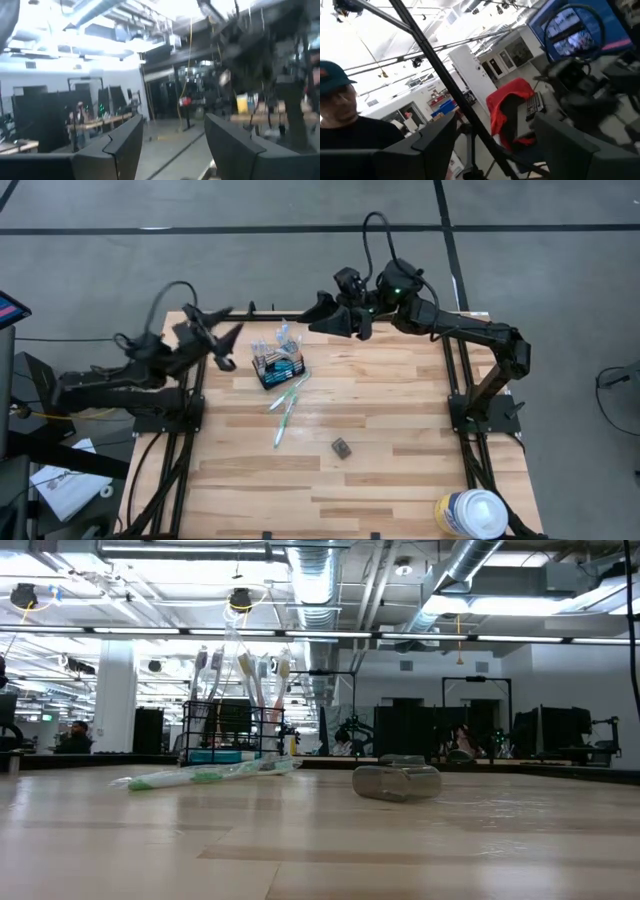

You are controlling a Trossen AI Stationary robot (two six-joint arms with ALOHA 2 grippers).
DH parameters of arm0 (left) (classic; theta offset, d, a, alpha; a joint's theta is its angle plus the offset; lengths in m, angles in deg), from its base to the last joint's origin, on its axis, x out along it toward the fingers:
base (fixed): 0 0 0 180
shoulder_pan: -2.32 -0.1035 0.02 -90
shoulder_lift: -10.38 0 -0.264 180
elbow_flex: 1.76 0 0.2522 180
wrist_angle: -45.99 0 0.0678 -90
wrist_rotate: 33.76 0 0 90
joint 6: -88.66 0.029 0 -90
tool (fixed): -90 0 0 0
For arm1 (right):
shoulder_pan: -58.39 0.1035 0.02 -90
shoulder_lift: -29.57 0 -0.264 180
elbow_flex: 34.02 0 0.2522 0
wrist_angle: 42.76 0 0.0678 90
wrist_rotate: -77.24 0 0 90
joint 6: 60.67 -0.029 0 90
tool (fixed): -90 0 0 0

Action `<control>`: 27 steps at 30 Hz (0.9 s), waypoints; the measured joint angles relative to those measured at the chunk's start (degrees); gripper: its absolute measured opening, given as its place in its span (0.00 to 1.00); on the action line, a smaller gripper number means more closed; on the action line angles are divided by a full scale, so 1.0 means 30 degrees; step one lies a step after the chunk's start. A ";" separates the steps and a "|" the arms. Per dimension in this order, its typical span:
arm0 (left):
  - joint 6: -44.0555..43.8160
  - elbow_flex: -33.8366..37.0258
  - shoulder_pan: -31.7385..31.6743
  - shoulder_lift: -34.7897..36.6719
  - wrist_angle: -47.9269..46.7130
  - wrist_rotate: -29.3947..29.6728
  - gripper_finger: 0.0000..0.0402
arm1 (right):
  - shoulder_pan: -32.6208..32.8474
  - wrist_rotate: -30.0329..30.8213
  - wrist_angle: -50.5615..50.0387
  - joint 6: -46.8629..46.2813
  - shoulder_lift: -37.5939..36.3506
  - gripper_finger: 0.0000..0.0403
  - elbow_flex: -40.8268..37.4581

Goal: Pick & Place toothbrushing station
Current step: Put the green toothbrush into the black organizer

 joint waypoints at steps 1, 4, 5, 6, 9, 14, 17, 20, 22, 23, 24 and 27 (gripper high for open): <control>-0.0100 -0.0609 0.0134 -0.0053 -0.0336 -0.0123 0.51 | 0.0000 0.0000 0.0051 0.0338 -0.0006 0.63 0.0000; -0.1089 -0.2293 0.0676 -0.0352 -0.1814 -0.0658 0.51 | -0.0004 -0.0203 0.0113 0.0812 0.0000 0.63 0.0000; -0.1852 -0.2889 0.0886 -0.0538 -0.2742 -0.0825 0.51 | -0.0070 -0.0360 0.0177 0.0816 0.0000 0.63 0.0000; -0.2855 -0.3525 0.1063 -0.0758 -0.4103 -0.1009 0.51 | -0.0134 -0.0515 0.0252 0.0817 0.0000 0.63 0.0000; -0.6585 -0.5409 0.1438 -0.1821 -0.9887 -0.1690 0.51 | -0.0307 -0.0893 0.0271 0.0874 -0.0007 0.63 0.0000; -1.2432 -0.6704 0.2807 -0.4438 -1.6911 -0.3476 0.49 | -0.0697 -0.1751 0.0255 0.0871 -0.0007 0.63 0.0000; -1.4752 -0.6754 0.3998 -0.5913 -1.7100 -0.4625 0.45 | -0.0887 -0.2558 0.0251 0.0710 -0.0007 0.63 0.0000; -1.7213 -0.6772 0.4856 -0.7578 -1.7086 -0.5301 0.40 | -0.0882 -0.3563 0.0246 0.0364 -0.0007 0.63 0.0000; -1.9133 -0.6772 0.5092 -0.8633 -1.7149 -0.6097 0.39 | -0.0882 -0.4262 0.0246 0.0364 -0.0007 0.63 0.0000; -2.0029 -0.6772 0.5157 -0.9131 -1.7164 -0.6551 0.39 | -0.0874 -0.4574 0.0251 0.0364 -0.0007 0.63 0.0000; -2.0796 -0.6772 0.5240 -0.9613 -1.7137 -0.6809 0.39 | -0.0867 -0.4797 0.0251 0.0364 -0.0007 0.63 0.0000; -2.2344 -0.6765 0.5549 -1.0896 -1.7022 -0.6911 0.43 | -0.0874 -0.5528 0.0236 0.0364 -0.0007 0.63 0.0000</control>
